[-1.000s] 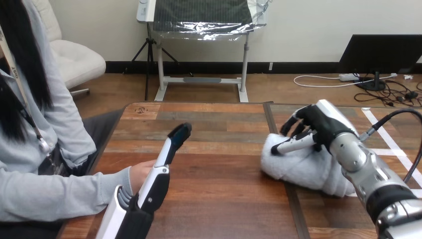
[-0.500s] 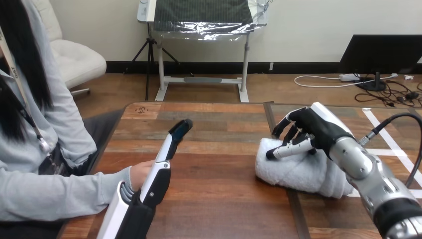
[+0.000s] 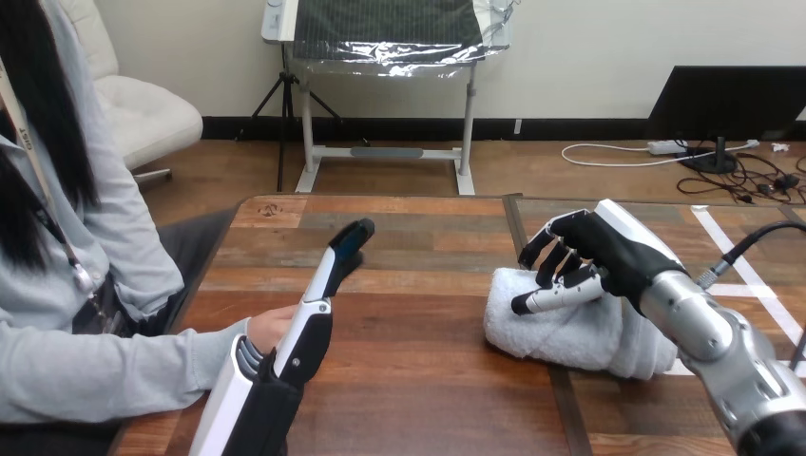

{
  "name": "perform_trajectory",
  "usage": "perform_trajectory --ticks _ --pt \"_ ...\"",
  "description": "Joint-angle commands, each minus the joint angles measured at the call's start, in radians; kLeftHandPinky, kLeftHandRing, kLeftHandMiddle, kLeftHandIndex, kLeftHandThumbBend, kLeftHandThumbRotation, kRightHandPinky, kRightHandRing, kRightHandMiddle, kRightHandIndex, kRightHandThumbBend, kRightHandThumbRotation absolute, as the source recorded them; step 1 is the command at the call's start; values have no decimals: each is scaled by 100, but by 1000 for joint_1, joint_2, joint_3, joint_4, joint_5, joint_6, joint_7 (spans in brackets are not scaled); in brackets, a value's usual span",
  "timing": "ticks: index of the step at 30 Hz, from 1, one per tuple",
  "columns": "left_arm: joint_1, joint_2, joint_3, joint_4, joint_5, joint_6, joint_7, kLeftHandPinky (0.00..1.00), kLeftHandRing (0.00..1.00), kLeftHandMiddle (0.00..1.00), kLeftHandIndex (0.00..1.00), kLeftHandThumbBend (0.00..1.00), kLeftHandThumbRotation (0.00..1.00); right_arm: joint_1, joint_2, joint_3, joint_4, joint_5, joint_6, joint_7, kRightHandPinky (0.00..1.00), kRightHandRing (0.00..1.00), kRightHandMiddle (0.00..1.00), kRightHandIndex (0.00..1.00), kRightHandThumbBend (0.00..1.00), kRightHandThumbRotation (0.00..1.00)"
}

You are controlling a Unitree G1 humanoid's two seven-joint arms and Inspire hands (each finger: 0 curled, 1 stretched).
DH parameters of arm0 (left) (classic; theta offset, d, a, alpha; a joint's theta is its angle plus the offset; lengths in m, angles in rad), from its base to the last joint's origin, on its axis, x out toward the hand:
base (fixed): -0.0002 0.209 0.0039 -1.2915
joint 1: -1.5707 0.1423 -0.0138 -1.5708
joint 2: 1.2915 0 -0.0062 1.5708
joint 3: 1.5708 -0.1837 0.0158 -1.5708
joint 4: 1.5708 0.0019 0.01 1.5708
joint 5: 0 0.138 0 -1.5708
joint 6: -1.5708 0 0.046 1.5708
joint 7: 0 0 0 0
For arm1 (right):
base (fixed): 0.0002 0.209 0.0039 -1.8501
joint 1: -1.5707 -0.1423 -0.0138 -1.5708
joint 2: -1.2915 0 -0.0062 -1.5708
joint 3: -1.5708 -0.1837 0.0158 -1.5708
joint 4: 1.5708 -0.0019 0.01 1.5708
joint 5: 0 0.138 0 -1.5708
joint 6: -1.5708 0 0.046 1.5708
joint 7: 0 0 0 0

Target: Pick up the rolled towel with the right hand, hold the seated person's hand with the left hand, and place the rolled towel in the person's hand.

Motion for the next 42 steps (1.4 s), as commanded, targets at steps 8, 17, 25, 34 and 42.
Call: perform_trajectory --ticks 8,17,25,34,42 --pt "-48 19 -25 13 -51 -8 -1 98 100 100 100 100 78 77 -21 6 -83 9 -9 21 41 50 56 61 80 25" --pt "-48 17 -12 7 -43 -26 -1 100 100 100 100 100 78 55 -49 -1 -44 7 -64 -1 56 66 69 71 87 40" --pt "-36 12 -7 -1 -43 -21 0 100 100 100 100 100 78 36 -70 6 -5 -3 -124 -4 71 79 81 83 95 52" --pt "-20 13 0 -21 -39 -8 -1 99 100 100 100 100 78 27 -94 0 5 5 -176 18 74 83 86 89 99 59" --pt "-10 6 0 -27 -46 -2 2 95 100 100 100 100 76 33 -111 -14 -34 25 -181 47 69 82 86 89 100 62"
